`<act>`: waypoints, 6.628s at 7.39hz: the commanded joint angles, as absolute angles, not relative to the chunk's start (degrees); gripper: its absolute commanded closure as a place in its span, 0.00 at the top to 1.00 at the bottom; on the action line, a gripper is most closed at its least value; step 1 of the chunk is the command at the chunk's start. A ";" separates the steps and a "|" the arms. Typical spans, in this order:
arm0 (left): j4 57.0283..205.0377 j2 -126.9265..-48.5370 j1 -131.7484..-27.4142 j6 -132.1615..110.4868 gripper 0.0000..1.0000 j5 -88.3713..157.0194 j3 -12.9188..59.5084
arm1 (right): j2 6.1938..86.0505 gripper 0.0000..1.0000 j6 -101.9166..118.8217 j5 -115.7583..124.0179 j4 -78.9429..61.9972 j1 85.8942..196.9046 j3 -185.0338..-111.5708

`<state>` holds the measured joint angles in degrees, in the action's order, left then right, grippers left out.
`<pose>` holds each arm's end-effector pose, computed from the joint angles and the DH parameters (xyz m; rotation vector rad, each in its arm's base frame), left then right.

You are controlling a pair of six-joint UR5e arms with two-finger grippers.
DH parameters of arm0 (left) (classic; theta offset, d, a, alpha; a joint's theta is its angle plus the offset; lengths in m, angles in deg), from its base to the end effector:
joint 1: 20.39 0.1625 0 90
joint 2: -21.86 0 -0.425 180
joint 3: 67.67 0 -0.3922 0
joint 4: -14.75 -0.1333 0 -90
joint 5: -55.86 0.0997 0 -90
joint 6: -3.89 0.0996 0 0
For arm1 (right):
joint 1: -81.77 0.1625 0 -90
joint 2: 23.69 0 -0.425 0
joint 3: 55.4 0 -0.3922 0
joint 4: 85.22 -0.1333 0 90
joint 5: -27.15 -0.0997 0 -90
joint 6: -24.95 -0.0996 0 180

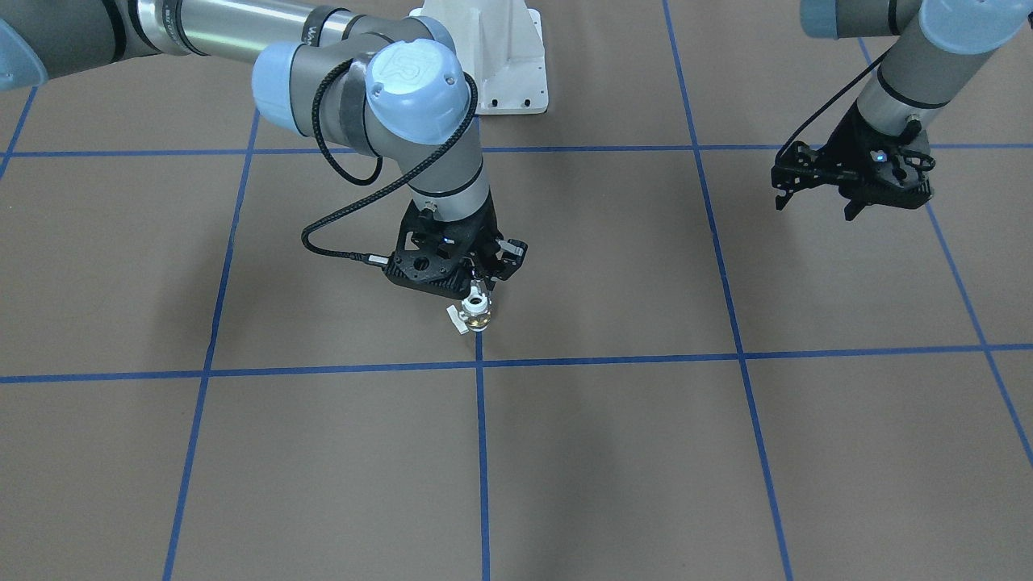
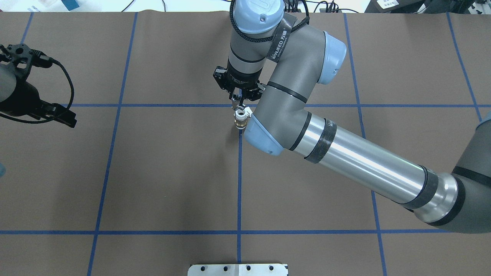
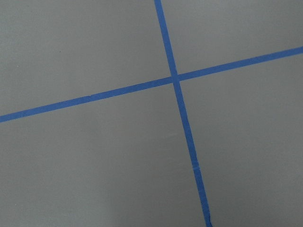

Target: Assemble PPR valve and pipe with both arms

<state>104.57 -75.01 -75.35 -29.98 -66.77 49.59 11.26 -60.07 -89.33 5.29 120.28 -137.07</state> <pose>0.2248 -0.4592 0.3783 0.1626 0.7819 0.1880 -0.5320 -0.5369 0.1102 -0.1127 -0.9011 0.3585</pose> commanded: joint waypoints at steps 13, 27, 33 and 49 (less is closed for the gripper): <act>104.49 -75.52 -75.41 -30.65 1.00 -67.28 49.57 | 11.03 0.00 -60.12 -86.76 7.77 119.04 -135.82; 104.49 -75.43 -75.32 -30.65 1.00 -67.36 49.66 | 11.56 0.00 -59.25 -85.52 8.47 118.15 -135.82; 104.49 -75.26 -75.41 -30.65 1.00 -67.37 50.01 | 11.38 0.59 -58.81 -85.17 8.38 118.33 -135.73; 104.23 -56.63 -97.19 3.44 1.00 -75.18 50.54 | 79.14 1.00 9.87 -104.58 -11.22 162.17 -157.02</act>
